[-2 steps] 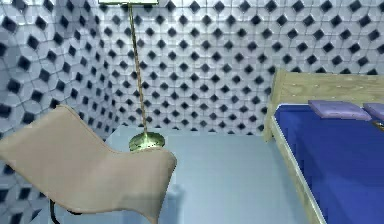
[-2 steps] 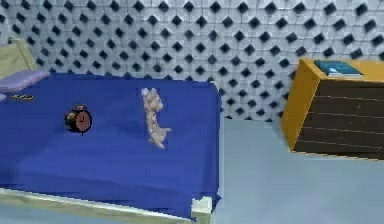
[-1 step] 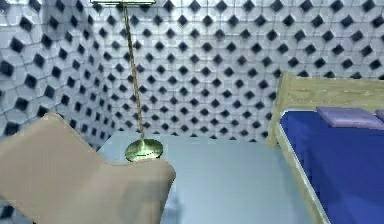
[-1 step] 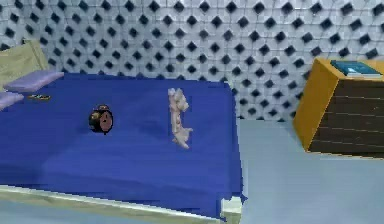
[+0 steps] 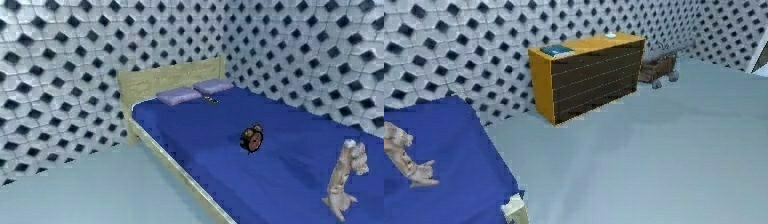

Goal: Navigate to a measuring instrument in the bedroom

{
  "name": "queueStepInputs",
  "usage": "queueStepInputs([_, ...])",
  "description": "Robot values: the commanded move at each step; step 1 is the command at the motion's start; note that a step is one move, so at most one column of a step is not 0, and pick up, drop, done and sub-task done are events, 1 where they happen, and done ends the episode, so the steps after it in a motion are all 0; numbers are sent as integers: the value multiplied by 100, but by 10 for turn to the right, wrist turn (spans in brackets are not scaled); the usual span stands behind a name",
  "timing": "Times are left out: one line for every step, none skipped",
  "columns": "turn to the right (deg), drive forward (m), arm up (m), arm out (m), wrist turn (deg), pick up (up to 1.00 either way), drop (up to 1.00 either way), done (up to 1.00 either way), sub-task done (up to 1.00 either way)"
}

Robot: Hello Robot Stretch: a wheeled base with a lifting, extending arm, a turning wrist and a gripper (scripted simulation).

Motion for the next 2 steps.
queueStepInputs([180, 0, 0, 0, 0, 0, 0, 0, 0])
queueStepInputs([0, 0, 0, 0, 0, 0, 0, 100, 0])
